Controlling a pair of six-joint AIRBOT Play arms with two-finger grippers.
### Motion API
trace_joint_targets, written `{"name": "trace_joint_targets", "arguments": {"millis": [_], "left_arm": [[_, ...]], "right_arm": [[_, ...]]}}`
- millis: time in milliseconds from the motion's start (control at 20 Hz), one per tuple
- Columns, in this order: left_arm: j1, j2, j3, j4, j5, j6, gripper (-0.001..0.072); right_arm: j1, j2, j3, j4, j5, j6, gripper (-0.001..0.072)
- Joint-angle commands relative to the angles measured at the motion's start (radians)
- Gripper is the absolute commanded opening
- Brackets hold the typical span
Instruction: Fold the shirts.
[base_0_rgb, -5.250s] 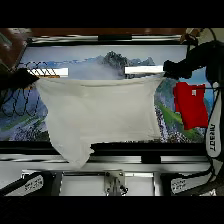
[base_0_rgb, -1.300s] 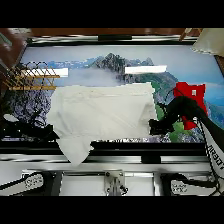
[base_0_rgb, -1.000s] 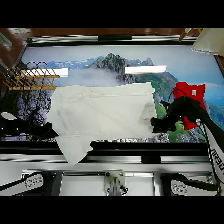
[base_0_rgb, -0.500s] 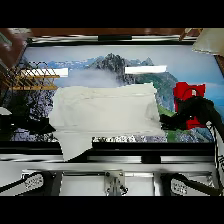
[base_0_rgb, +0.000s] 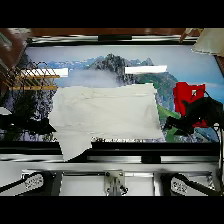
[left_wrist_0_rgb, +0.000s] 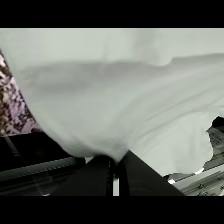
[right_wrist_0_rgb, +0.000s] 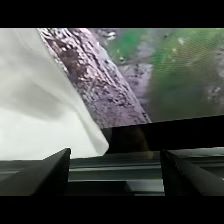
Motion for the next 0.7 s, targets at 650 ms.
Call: {"name": "trace_joint_targets", "arguments": {"millis": [650], "left_arm": [[-0.001, 0.0, 0.002, -0.001, -0.012, 0.002, 0.004]], "right_arm": [[-0.039, -0.015, -0.198, 0.23, 0.201, -0.093, 0.0378]]}}
